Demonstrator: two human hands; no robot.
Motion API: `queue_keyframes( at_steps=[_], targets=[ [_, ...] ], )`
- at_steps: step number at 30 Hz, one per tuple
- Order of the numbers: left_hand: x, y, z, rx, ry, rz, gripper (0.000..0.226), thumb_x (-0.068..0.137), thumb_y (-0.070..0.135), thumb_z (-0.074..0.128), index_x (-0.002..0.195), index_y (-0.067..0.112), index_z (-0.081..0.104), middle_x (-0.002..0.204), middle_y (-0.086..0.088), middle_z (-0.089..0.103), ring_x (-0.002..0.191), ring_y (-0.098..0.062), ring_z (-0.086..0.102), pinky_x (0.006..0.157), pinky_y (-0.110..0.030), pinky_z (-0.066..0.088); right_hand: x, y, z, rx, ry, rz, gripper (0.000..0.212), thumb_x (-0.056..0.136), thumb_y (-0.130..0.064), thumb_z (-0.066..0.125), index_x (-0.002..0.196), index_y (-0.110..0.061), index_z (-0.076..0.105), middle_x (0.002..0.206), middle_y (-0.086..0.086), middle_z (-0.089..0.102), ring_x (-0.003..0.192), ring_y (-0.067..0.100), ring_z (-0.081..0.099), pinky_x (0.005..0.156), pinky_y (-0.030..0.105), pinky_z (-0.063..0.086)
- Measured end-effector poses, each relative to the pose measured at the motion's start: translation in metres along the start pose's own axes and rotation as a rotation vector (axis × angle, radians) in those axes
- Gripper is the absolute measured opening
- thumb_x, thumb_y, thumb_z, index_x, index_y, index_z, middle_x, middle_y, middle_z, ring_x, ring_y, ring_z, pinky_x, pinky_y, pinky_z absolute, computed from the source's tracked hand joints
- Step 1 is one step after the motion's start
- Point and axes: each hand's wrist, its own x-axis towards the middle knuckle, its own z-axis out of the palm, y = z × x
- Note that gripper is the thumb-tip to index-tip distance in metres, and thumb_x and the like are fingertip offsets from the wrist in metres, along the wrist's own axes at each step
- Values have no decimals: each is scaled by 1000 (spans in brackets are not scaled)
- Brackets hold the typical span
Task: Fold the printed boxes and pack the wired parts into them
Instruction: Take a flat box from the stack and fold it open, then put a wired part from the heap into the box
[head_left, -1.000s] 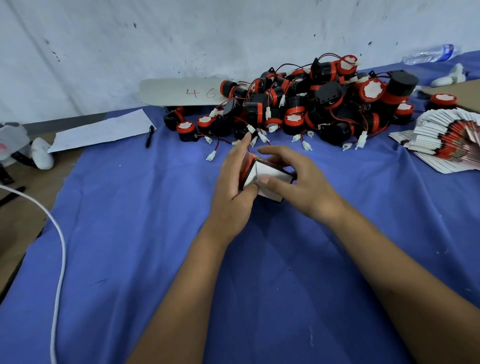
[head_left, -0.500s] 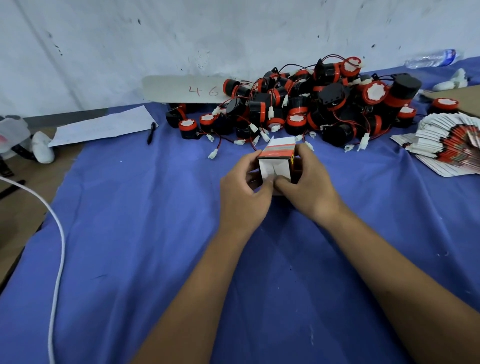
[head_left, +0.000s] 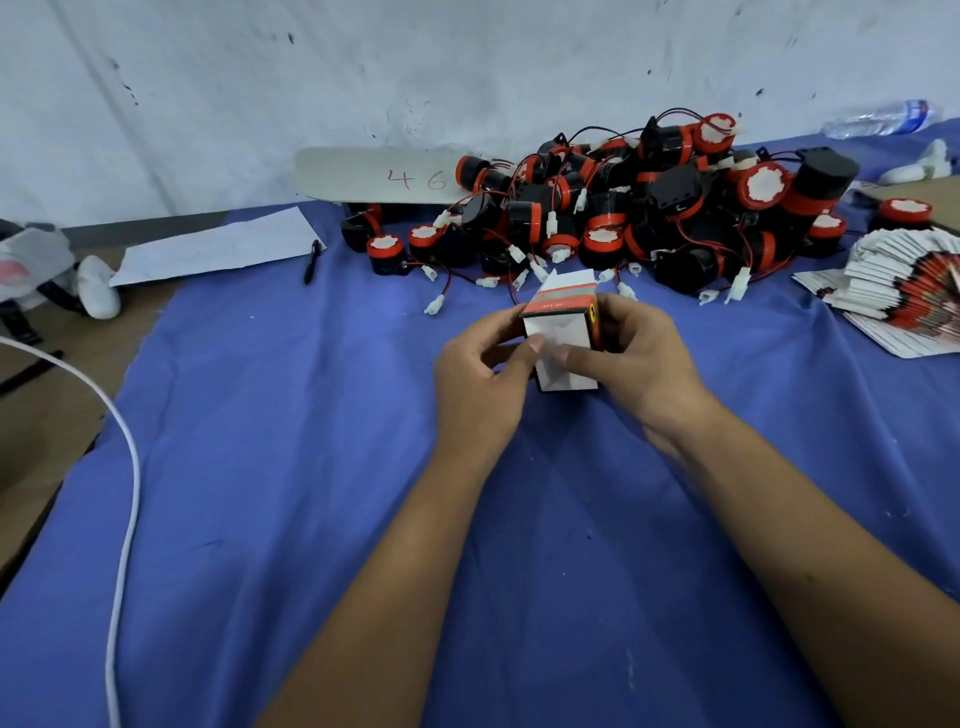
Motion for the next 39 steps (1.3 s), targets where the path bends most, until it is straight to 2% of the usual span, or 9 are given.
queue_keyframes(
  at_steps=[10, 13, 15, 17, 22, 26, 29, 32, 39],
  targets=[
    [2, 3, -9, -137, -30, -127, 18, 98, 19, 71, 110, 6, 77, 101, -2, 80, 96, -18, 77, 80, -39, 65, -1, -4, -5, 182, -148, 60, 43, 74, -12, 84, 114, -12, 72, 108, 12, 77, 100, 28, 74, 83, 35, 62],
    [2, 6, -5, -169, 29, -203, 23, 102, 26, 66, 106, 5, 77, 100, -9, 79, 96, -22, 76, 84, -45, 64, -2, -3, -2, -640, 40, -186, 32, 74, -22, 89, 90, -18, 62, 78, -5, 68, 80, 23, 65, 71, 30, 50],
    [2, 9, -5, -173, 44, -219, 27, 102, 30, 65, 108, 6, 75, 101, -10, 78, 98, -22, 75, 89, -45, 63, -3, -1, 4, -1144, 24, -363, 33, 75, -33, 82, 88, -25, 53, 78, -12, 58, 90, 24, 60, 94, 37, 39],
    [2, 9, -6, -25, 4, -136, 28, 98, 31, 70, 117, 11, 71, 109, -3, 76, 104, -15, 72, 92, -40, 60, -4, -1, 13, -1268, -105, -373, 30, 81, -45, 72, 105, -31, 61, 97, -15, 66, 108, 19, 57, 114, 47, 21],
    [4, -1, -11, 88, 12, -126, 22, 100, 31, 68, 114, 14, 69, 104, 2, 76, 97, -11, 72, 80, -28, 59, -6, -3, 17, -1090, -189, -493, 29, 84, -28, 63, 111, -21, 72, 112, -8, 70, 117, 20, 56, 113, 48, 31],
    [7, -9, -14, 253, 104, -133, 15, 94, 12, 63, 107, 18, 67, 93, 13, 70, 80, 7, 64, 64, -10, 47, -7, -8, 13, -706, 218, -732, 20, 88, -9, 55, 88, -8, 75, 94, 1, 72, 97, 22, 60, 87, 28, 48],
    [7, -10, -12, 297, 120, -110, 18, 92, 11, 63, 107, 20, 64, 95, 18, 67, 80, 12, 60, 59, -6, 43, 11, -3, -8, -735, 489, -447, 20, 92, -17, 53, 88, -12, 72, 89, -1, 70, 93, 22, 60, 77, 37, 53],
    [6, -10, -9, 306, 97, -74, 14, 94, 10, 62, 105, 19, 62, 93, 22, 65, 84, 18, 60, 56, -7, 45, 44, 14, -57, -1056, 524, -13, 29, 89, -24, 62, 114, -11, 65, 118, 11, 64, 116, 35, 53, 100, 39, 43],
    [6, -10, -8, 336, 70, -48, 13, 96, 10, 61, 102, 21, 59, 93, 25, 62, 85, 23, 58, 56, -7, 45, 94, 20, -114, -1137, 246, 294, 104, 81, -48, 81, 158, -14, 19, 159, 21, 18, 141, 44, 34, 113, 49, 38]
  ],
)
